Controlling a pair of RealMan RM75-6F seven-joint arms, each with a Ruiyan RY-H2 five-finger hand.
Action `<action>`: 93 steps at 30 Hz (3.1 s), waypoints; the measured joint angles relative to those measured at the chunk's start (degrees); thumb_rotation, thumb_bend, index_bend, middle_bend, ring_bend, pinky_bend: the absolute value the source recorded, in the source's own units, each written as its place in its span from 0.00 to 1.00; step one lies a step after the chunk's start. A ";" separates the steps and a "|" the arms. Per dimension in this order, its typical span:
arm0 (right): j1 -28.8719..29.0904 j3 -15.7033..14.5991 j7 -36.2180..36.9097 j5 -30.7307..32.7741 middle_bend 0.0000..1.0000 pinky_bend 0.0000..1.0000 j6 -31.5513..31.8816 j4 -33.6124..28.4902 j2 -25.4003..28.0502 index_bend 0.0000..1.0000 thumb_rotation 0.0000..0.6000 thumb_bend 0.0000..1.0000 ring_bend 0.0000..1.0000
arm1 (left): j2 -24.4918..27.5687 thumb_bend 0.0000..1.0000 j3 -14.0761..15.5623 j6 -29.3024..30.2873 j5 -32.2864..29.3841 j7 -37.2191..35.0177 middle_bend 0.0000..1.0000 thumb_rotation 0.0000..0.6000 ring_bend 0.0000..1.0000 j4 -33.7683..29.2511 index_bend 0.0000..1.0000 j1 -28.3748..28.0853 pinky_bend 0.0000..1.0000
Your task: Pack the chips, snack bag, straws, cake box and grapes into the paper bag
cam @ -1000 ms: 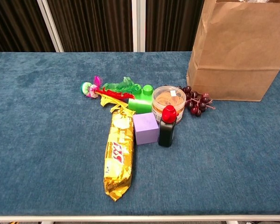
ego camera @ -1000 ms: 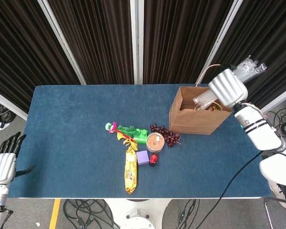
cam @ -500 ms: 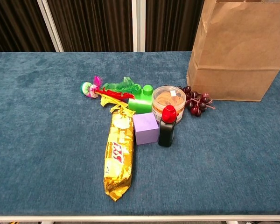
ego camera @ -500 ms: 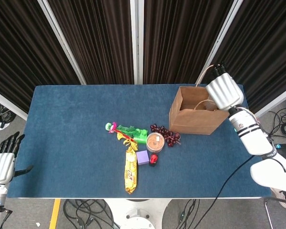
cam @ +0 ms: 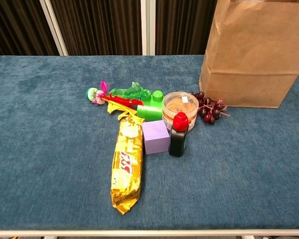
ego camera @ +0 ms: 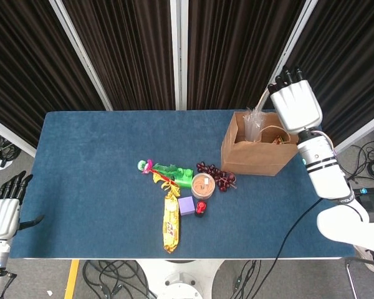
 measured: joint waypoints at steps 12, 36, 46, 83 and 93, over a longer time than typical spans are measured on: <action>0.58 3.41 11.01 -0.60 0.29 0.20 4.27 -2.88 -4.27 0.35 1.00 0.00 0.12 | 0.00 0.09 0.11 0.34 0.15 -0.27 0.01 1.00 0.00 -0.08 0.05 0.22 0.12; -2.72 -5.39 35.41 -16.04 0.30 0.26 -3.77 -15.31 -11.72 0.34 1.00 0.00 0.18 | -0.01 0.09 0.03 0.04 -0.45 0.44 0.01 1.00 0.00 0.15 0.05 0.37 0.12; -6.25 -12.23 36.97 -22.99 0.30 0.26 -7.88 -15.46 -8.62 0.34 1.00 0.00 0.18 | -0.07 0.09 0.22 0.26 -0.29 0.76 0.01 1.00 0.00 0.36 0.05 0.57 0.12; 4.17 -12.34 20.90 -6.40 0.17 0.06 -18.74 15.49 -33.41 0.16 1.00 0.00 0.01 | -1.38 0.09 0.02 -0.35 -1.29 -2.07 0.01 1.00 0.00 5.05 0.05 1.24 0.12; 4.88 -13.08 22.25 -6.74 0.20 0.07 -19.37 17.27 -35.58 0.19 1.00 0.00 0.04 | -1.59 0.09 -0.08 -0.53 -1.51 -2.55 0.01 1.00 0.00 5.57 0.05 1.34 0.12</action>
